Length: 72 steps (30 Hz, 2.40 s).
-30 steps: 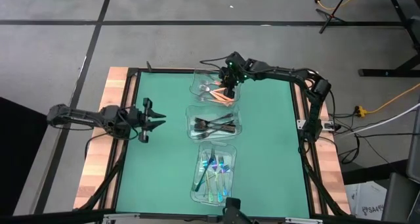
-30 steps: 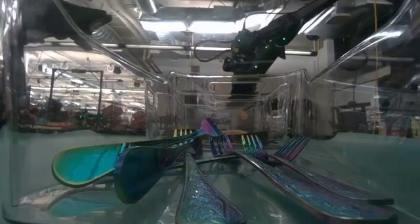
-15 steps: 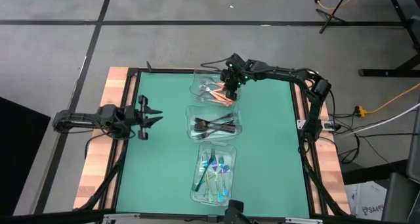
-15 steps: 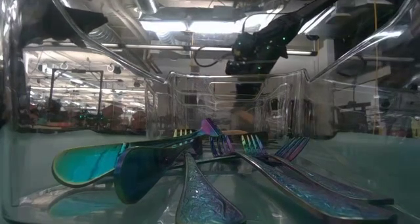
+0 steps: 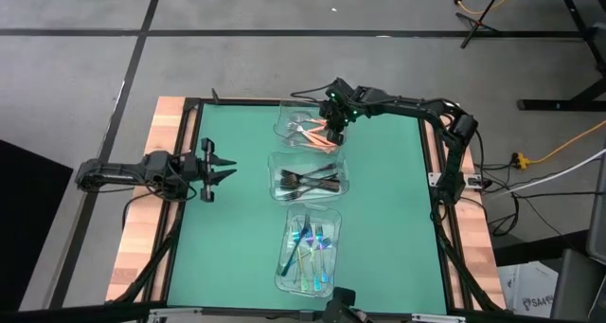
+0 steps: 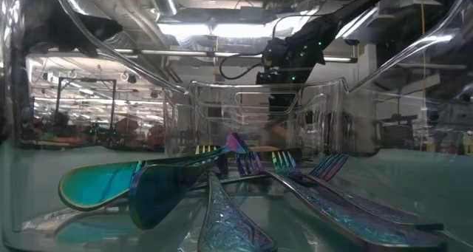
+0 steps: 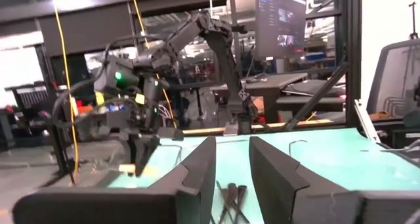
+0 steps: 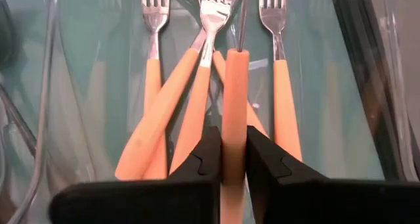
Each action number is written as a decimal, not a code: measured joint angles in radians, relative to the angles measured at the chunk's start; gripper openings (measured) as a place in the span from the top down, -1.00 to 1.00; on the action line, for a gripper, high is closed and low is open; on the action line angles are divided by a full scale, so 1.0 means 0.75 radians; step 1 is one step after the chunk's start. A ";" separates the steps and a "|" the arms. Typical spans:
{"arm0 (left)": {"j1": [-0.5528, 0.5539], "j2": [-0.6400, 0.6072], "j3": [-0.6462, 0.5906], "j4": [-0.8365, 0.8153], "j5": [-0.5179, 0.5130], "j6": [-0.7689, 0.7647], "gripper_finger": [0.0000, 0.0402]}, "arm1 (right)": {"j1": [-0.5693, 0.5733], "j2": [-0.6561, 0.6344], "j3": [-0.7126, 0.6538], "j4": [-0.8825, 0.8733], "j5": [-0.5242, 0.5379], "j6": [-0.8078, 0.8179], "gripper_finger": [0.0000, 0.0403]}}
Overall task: Sort silverware by color (type)
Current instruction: Put the yellow fork into the top transparent bin, then return to Home Position
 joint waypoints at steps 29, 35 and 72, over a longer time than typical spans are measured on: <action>-0.001 0.000 0.000 -0.049 0.000 -0.060 0.57 | 0.129 -0.158 0.222 -0.216 0.080 0.000 0.62; -0.001 0.001 0.000 -0.047 -0.001 -0.060 0.57 | 0.284 -0.353 0.269 -0.342 0.103 0.000 0.73; -0.001 0.001 0.000 -0.046 0.000 -0.060 0.57 | 0.758 -2.125 -1.187 0.022 0.349 0.454 0.97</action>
